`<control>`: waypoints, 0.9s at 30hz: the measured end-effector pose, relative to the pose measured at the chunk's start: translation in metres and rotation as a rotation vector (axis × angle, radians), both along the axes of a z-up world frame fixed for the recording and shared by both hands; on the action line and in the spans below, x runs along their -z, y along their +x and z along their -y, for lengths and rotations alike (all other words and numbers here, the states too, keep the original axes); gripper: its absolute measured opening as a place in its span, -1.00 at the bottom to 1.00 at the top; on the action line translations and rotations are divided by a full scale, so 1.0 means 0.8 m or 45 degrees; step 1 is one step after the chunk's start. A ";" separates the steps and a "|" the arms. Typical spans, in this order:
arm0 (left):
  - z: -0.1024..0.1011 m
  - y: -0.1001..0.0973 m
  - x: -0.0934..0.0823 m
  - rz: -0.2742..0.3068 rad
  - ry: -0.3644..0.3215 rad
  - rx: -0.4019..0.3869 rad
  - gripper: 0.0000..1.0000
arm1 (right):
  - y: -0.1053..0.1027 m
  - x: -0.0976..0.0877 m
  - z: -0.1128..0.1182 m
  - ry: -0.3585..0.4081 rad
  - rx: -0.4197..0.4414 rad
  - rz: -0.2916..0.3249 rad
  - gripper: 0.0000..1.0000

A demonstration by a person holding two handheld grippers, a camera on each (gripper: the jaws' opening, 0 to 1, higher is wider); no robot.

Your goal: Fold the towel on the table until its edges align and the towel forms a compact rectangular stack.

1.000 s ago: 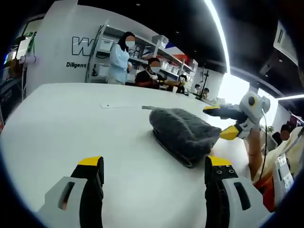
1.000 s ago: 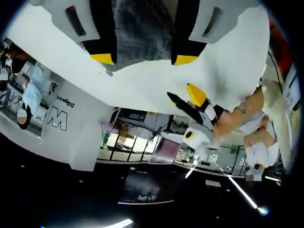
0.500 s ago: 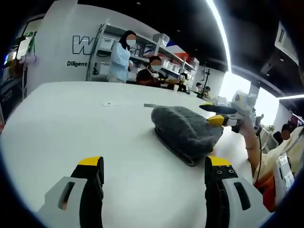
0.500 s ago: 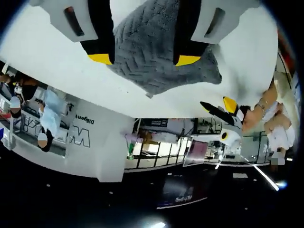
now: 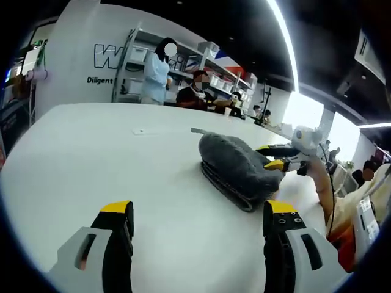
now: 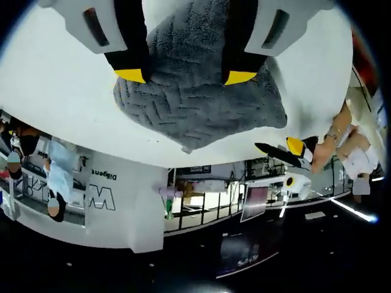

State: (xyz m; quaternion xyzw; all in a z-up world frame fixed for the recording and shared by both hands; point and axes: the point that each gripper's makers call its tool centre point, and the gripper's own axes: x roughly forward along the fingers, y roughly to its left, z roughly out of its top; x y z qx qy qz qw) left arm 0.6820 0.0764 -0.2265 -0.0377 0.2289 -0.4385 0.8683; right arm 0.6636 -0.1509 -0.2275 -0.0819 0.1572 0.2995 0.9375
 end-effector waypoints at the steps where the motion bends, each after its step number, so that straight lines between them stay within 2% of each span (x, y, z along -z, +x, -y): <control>1: 0.000 0.000 0.000 0.000 -0.001 -0.001 0.71 | 0.000 0.001 0.000 0.003 0.004 -0.003 -0.06; 5: 0.000 0.000 -0.001 0.001 -0.008 -0.003 0.71 | -0.001 0.000 0.002 0.010 0.016 -0.003 -0.05; 9: 0.000 0.002 0.003 -0.005 0.006 -0.009 0.71 | -0.004 -0.021 0.016 -0.015 0.061 0.087 0.08; 13: 0.001 0.003 0.007 -0.017 0.013 -0.007 0.71 | -0.002 -0.036 0.031 -0.013 0.122 0.144 0.09; 15: 0.003 0.002 0.006 -0.018 0.006 -0.001 0.71 | 0.000 -0.049 0.041 0.065 0.173 0.174 0.12; 18: 0.006 0.001 0.001 0.005 0.003 0.009 0.71 | -0.002 -0.060 0.045 0.127 0.173 0.198 0.24; 20: 0.013 -0.001 -0.006 0.012 -0.048 0.032 0.71 | -0.003 -0.076 0.046 0.140 0.177 0.269 0.41; 22: 0.026 -0.005 -0.020 0.029 -0.107 0.079 0.72 | -0.005 -0.087 0.043 0.177 0.174 0.309 0.67; 24: 0.035 -0.005 -0.035 0.048 -0.154 0.094 0.72 | -0.006 -0.089 0.040 0.214 0.156 0.301 0.83; 27: 0.054 -0.009 -0.057 0.091 -0.175 0.156 0.72 | -0.007 -0.087 0.038 0.221 0.140 0.279 0.89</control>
